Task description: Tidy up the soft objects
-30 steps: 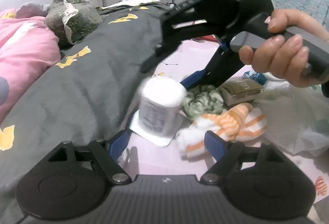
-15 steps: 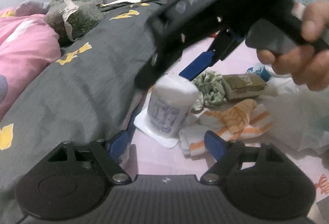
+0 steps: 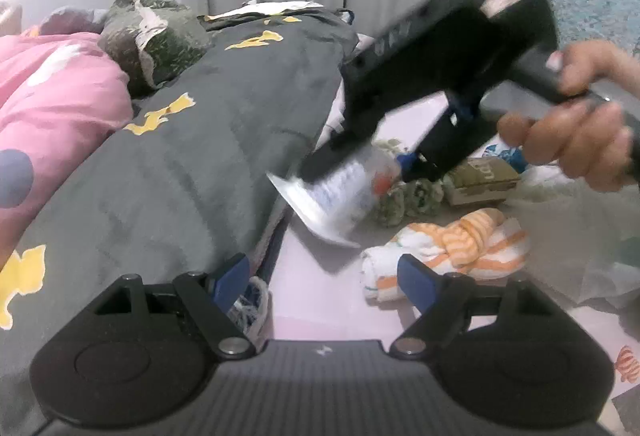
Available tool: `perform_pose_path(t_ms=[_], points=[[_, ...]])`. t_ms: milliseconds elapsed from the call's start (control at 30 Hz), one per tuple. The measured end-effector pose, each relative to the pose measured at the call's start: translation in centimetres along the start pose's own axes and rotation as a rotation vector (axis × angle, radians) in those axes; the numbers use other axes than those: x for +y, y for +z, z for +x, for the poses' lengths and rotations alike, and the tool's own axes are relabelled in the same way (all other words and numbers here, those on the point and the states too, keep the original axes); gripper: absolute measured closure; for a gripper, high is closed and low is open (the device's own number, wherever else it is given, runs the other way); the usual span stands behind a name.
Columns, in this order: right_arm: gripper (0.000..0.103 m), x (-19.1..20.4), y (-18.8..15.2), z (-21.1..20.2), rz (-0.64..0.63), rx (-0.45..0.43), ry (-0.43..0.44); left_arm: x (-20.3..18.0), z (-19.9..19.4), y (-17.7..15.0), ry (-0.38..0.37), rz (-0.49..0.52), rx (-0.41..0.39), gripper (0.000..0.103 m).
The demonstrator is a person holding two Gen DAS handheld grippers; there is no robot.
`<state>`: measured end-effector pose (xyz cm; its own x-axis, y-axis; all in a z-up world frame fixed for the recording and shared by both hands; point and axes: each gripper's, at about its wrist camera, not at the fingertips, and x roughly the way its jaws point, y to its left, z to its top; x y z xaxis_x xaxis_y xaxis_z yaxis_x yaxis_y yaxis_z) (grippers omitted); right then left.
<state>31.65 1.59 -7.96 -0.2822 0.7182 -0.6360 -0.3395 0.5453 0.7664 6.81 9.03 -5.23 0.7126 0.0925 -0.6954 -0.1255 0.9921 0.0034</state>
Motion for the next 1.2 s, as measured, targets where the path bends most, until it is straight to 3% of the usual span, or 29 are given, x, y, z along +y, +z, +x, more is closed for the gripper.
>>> perform_pose_path(t_ms=[133, 367, 567, 667, 767, 867, 933, 1200], points=[[0.054, -3.1, 0.7, -1.6, 0.134, -0.054, -0.012, -0.5, 0.1, 0.1, -0.01, 0.02, -0.008, 0.02], [0.044, -1.9, 0.2, -4.5, 0.066, -0.14, -0.1, -1.0, 1.3, 0.9, -0.013, 0.038, -0.011, 0.02], [0.043, -0.1, -1.7, -5.8, 0.002, -0.171, -0.18, -1.3, 2.3, 2.5, -0.049, 0.023, -0.017, 0.036], [0.043, 0.5, -2.5, -5.8, 0.0, -0.166, -0.187, -1.8, 2.7, 2.7, -0.074, 0.028, -0.013, 0.044], [0.043, 1.3, -2.7, -5.6, -0.004, -0.162, -0.279, -2.4, 3.0, 2.6, -0.1, 0.028, -0.005, 0.047], [0.038, 1.7, -2.6, -5.9, 0.047, -0.142, -0.326, -2.6, 3.2, 2.2, -0.121, 0.018, -0.005, 0.048], [0.027, 1.4, -2.6, -6.1, 0.103, -0.138, -0.331, -2.6, 3.2, 2.0, -0.135, 0.003, -0.011, 0.049], [0.025, 0.5, -2.0, -3.1, 0.22, -0.091, -0.415, -2.0, 3.1, 1.5, -0.177, -0.037, -0.011, 0.049]])
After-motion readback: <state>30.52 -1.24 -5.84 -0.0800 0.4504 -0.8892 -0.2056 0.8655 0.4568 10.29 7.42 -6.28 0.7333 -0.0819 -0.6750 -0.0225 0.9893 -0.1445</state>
